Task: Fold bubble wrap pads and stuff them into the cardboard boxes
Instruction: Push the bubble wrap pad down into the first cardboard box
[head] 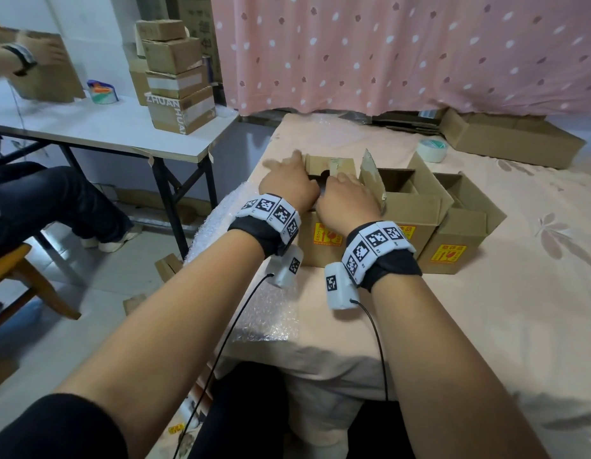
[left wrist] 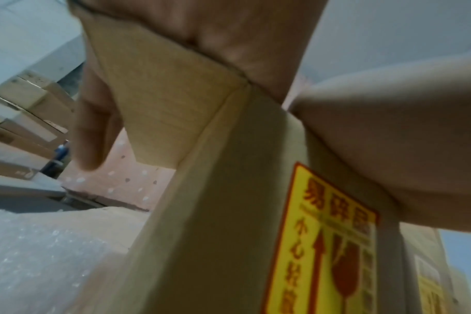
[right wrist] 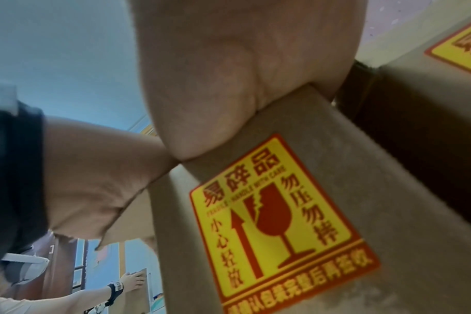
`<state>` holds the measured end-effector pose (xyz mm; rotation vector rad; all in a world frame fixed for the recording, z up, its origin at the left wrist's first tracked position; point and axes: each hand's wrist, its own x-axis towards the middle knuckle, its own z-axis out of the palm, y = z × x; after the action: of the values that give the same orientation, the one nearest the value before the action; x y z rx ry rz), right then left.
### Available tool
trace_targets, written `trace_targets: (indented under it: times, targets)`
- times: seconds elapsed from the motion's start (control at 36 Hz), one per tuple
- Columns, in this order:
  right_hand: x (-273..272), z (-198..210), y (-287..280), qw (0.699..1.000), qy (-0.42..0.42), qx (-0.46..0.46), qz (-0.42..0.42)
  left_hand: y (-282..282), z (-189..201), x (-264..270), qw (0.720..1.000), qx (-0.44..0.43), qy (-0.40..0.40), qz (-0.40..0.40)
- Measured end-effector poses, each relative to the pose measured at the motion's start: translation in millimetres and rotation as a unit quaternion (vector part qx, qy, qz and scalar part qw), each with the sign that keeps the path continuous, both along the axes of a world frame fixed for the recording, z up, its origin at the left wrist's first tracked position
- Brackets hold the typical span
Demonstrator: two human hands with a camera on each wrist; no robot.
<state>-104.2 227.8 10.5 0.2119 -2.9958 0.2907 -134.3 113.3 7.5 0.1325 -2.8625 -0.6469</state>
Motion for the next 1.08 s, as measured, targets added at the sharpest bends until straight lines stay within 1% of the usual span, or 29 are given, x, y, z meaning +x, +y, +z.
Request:
trace_targets:
  times: [0.08, 0.17, 0.22, 0.28, 0.36, 0.42, 0.44, 0.5, 0.56, 0.61, 0.72, 0.78, 0.94, 1.03, 1.08]
  targets:
    - [1.7, 0.5, 0.1, 1.000, 0.000, -0.002, -0.004, -0.7, 0.4, 2.3, 1.000, 0.000, -0.007, 0.003]
    - [3.6, 0.6, 0.6, 1.000, 0.003, -0.002, -0.002, -2.9, 9.7, 6.1, 0.999, -0.022, 0.032, 0.007]
    - [4.6, 0.9, 1.1, 1.000, 0.005, -0.008, -0.004, -4.4, 20.1, 6.4, 0.998, -0.012, 0.052, -0.018]
    - [4.9, 1.4, 1.1, 1.000, 0.006, -0.012, -0.004, -5.4, 32.8, 4.7, 0.996, 0.025, 0.063, -0.052]
    - [6.6, 2.4, 0.2, 1.000, 0.011, -0.023, 0.009, 2.5, 46.8, 6.7, 0.990, 0.079, 0.040, -0.113]
    - [9.6, 4.4, 0.2, 0.999, 0.006, -0.049, 0.001, 12.0, 46.5, 8.2, 0.986, 0.086, 0.027, -0.144]
    - [10.0, 4.8, 1.0, 0.998, 0.007, -0.057, -0.001, 16.2, 43.5, 8.6, 0.985, 0.082, 0.031, -0.147]
    - [11.5, 6.2, 2.6, 0.998, 0.007, -0.056, 0.002, 20.5, 34.0, 6.9, 0.986, 0.078, 0.060, -0.132]
    - [12.6, 7.8, 4.0, 0.999, 0.004, -0.051, -0.002, 20.3, 22.2, 2.0, 0.986, 0.096, 0.075, -0.112]
    - [13.2, 7.6, 3.3, 0.999, 0.008, -0.052, -0.001, 18.2, 10.4, -3.9, 0.981, 0.140, 0.060, -0.116]
    - [12.3, 4.4, -1.9, 0.999, 0.027, -0.028, 0.018, 14.2, 0.2, -4.5, 0.960, 0.254, 0.021, -0.114]
    - [11.4, 3.3, -2.8, 0.999, 0.027, -0.027, 0.017, 14.6, -0.6, -3.8, 0.953, 0.283, 0.006, -0.104]
    - [8.5, -1.0, -2.4, 0.996, 0.041, -0.082, 0.012, 16.9, 4.2, 3.6, 0.945, 0.310, -0.028, -0.098]
    - [10.2, -1.5, 1.1, 0.992, 0.051, -0.118, -0.001, 18.9, 3.8, 3.7, 0.943, 0.314, -0.037, -0.100]
    - [11.7, -1.3, 2.7, 0.990, 0.062, -0.123, 0.002, 20.0, 3.7, 2.9, 0.945, 0.309, -0.042, -0.102]
